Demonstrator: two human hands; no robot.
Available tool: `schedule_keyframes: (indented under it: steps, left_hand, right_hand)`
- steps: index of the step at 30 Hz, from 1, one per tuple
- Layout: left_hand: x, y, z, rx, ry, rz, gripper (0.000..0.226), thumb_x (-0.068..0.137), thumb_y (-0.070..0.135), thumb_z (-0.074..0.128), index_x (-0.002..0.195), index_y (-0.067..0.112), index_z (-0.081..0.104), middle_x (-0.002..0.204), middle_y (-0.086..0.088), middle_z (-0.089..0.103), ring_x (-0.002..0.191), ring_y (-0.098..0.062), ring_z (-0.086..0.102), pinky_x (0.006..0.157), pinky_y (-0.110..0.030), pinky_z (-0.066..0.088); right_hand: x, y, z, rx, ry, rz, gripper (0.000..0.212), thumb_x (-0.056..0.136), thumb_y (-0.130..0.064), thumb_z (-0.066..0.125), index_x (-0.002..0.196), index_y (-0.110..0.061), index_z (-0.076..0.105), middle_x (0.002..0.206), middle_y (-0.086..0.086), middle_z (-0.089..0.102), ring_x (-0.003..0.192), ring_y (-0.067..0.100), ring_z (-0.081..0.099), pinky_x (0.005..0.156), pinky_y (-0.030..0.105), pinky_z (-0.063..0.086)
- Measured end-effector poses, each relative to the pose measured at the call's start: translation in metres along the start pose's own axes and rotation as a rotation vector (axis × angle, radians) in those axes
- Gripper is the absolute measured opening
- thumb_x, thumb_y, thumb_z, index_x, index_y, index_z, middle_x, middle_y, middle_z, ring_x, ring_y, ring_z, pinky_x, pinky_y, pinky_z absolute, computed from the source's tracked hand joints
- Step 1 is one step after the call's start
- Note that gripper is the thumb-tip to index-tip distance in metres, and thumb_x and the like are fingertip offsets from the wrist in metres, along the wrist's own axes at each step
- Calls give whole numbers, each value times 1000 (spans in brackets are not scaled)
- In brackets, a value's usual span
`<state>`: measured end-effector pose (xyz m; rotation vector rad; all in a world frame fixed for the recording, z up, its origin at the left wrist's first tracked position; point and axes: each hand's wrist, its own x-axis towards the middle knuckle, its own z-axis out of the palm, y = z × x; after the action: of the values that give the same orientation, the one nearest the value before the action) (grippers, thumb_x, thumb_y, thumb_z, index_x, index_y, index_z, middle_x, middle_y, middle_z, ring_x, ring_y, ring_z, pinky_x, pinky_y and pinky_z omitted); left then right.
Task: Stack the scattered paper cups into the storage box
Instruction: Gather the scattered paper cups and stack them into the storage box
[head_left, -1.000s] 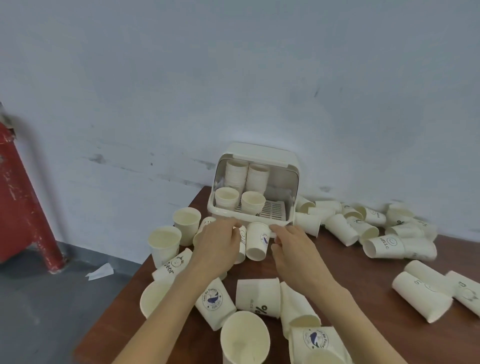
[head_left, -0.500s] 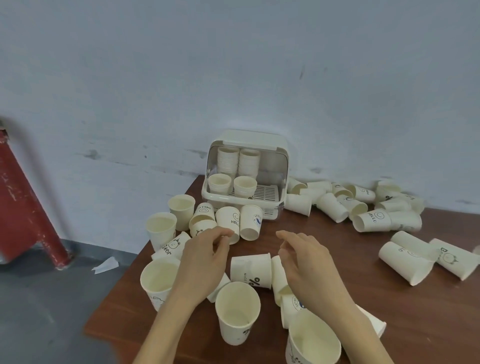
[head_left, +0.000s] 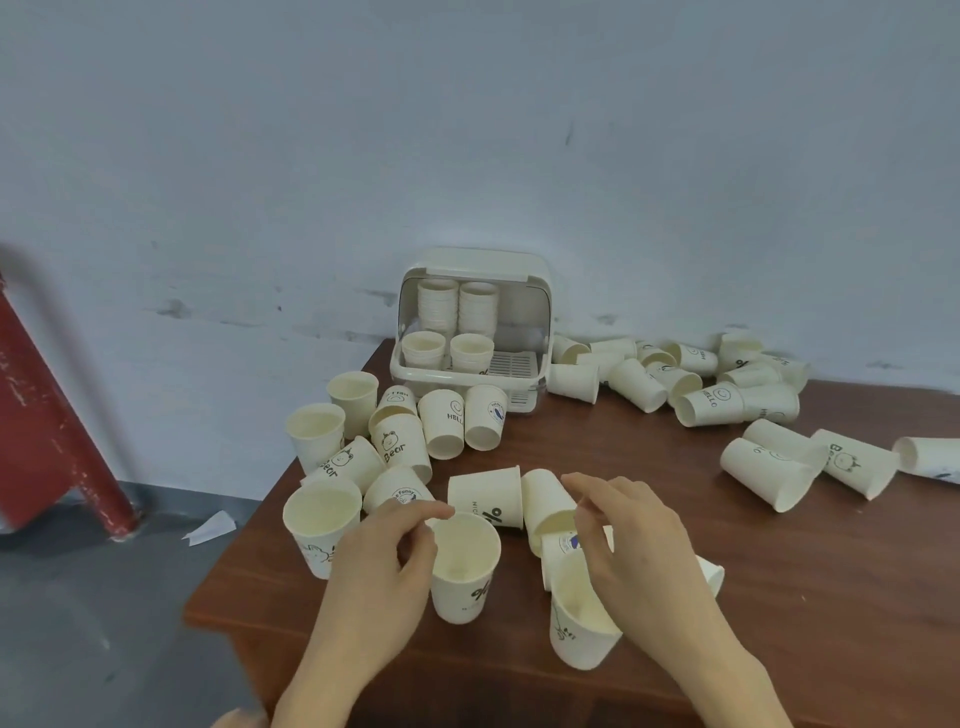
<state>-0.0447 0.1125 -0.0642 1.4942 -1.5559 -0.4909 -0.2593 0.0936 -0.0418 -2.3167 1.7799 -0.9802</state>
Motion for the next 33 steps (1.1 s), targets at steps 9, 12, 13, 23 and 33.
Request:
schedule_keyframes:
  steps: [9, 12, 13, 23, 33]
  left_hand:
    - [-29, -12, 11, 161, -119, -28, 28, 95, 18, 50, 113, 32, 66, 80, 10, 54, 75, -7, 55, 70, -20, 44]
    - [-34, -14, 16, 175, -131, -38, 25, 95, 21, 50, 111, 32, 64, 80, 14, 55, 77, -8, 55, 74, -25, 46]
    - [-35, -15, 17, 177, -124, -36, 23, 95, 21, 50, 110, 33, 64, 80, 16, 55, 78, -8, 55, 73, -24, 46]
    - [-24, -16, 33, 149, -98, 3, 14, 94, 22, 54, 93, 34, 62, 77, 14, 59, 73, -8, 57, 69, -30, 48]
    - [-7, -13, 66, 207, -83, 71, 10, 97, 29, 49, 96, 34, 58, 79, 15, 53, 77, -7, 53, 68, -21, 44]
  right_hand:
    - [-53, -2, -11, 12, -50, 108, 29, 98, -24, 45, 120, -34, 61, 86, -10, 56, 87, 8, 50, 75, 23, 42]
    - [-65, 0, -10, 2, -93, 144, 29, 98, -29, 43, 122, -36, 58, 96, -10, 60, 94, 7, 51, 78, 23, 43]
    - [-68, 1, -10, -9, -110, 150, 30, 98, -31, 43, 123, -37, 57, 97, -10, 60, 96, 7, 52, 78, 23, 43]
    - [-69, 15, -9, -18, -144, 188, 33, 97, -33, 44, 128, -38, 53, 94, -14, 57, 95, 7, 50, 81, 23, 43]
    - [-58, 26, 3, -29, -136, 220, 21, 98, -35, 43, 89, -26, 61, 82, -6, 60, 82, 13, 51, 72, 26, 44]
